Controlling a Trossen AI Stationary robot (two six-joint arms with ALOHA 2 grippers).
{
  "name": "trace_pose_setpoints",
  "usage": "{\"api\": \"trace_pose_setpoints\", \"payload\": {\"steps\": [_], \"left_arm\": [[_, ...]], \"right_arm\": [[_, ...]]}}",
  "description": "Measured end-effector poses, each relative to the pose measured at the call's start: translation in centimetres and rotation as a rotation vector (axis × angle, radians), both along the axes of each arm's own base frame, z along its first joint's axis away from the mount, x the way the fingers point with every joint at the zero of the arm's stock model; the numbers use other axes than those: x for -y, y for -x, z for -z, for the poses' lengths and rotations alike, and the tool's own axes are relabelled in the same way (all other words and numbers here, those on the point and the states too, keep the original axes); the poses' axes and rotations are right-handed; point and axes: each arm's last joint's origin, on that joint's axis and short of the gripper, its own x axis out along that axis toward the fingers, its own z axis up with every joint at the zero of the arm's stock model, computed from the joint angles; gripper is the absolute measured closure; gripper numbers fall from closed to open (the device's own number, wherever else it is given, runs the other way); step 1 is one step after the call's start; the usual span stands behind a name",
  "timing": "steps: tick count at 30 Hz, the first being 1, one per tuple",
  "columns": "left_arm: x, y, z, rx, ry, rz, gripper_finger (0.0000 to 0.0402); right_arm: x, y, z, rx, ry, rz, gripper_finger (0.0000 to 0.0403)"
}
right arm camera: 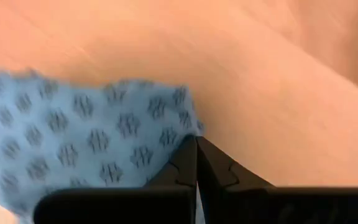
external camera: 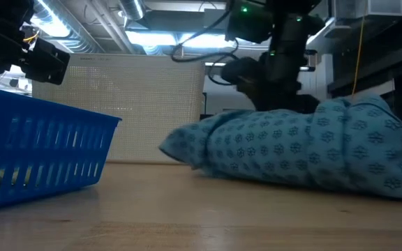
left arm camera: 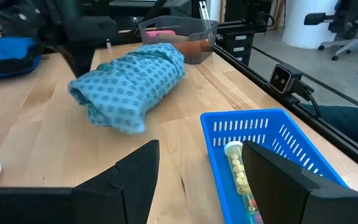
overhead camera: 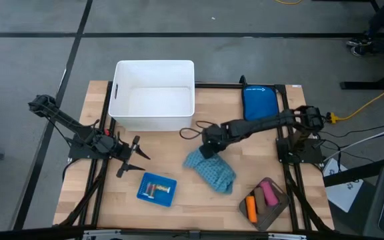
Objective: Pick & Place Medicine items
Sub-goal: Put the blue patient gown into the white bin
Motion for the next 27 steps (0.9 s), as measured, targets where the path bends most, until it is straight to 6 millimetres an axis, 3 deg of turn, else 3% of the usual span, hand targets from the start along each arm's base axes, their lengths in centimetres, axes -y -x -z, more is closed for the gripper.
{"api": "trace_pose_setpoints", "payload": {"steps": [5,15,20,27], "left_arm": [[0.0,0.0,0.1,-0.006,0.003,-0.002,0.0176],[0.0,0.0,0.1,-0.007,0.002,-0.002,0.0176],[0.0,0.0,0.1,-0.008,-0.003,-0.001,0.0176],[0.0,0.0,0.1,-0.014,-0.007,-0.002,0.0176]], "right_arm": [[0.7,-0.9,-0.3,0.098,0.003,-0.032,0.0403],[0.0,-2.8,-1.4,0.322,-0.08,-0.164,0.0403],[0.4,-2.5,-1.7,0.312,0.044,-0.119,0.0403],[0.5,-2.0,-6.7,0.277,0.176,-0.104,0.0397]]}}
